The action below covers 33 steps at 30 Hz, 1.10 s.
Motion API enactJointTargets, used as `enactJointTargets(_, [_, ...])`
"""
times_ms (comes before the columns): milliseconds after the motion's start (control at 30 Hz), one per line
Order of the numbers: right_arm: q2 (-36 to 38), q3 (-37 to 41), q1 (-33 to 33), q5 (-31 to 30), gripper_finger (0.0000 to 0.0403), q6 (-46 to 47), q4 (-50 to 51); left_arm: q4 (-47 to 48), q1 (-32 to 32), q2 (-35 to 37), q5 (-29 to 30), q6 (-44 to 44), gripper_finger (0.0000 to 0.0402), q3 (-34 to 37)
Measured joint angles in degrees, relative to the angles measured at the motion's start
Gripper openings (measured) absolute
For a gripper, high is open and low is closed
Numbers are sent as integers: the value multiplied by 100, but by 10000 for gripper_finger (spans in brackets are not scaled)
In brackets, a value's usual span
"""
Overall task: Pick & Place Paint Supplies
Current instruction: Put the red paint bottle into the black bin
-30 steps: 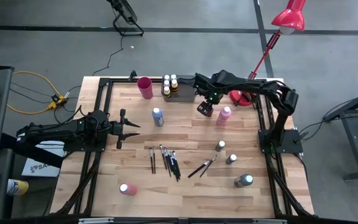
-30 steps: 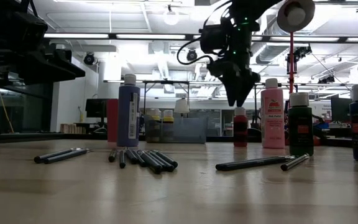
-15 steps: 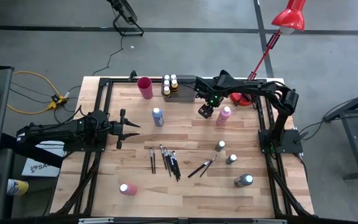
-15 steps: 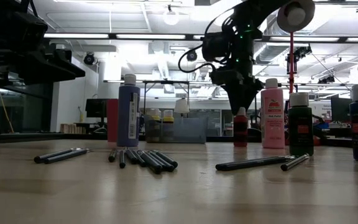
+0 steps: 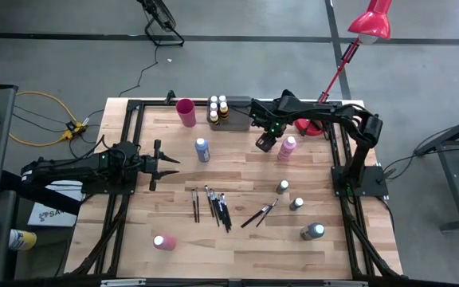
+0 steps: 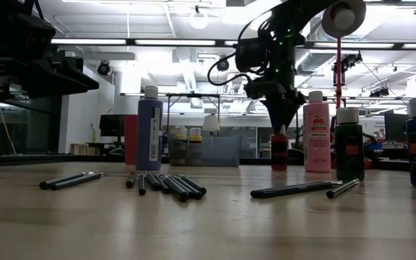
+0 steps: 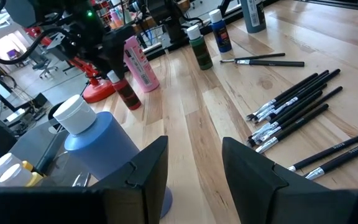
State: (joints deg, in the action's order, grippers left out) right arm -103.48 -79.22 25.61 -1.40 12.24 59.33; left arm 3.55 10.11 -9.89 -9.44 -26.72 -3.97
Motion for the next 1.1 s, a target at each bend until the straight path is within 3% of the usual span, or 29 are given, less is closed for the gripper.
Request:
enactJointTargets(133, [0,0,0,-1,114,-49,18,0,-2,2,-1,0,147,0])
enactJointTargets(300, [184,-35,0,14,113,-94,89,0,0,2,-1,0,147,0])
enactJointTargets(700, [811,-1303,-173,689,114,-567,114,0,-2,2,1,2,147,-2])
enactJointTargets(1100, [-345,-2454,-68,53,117,-1776,-389,0,-1,0,1,2,147,-2])
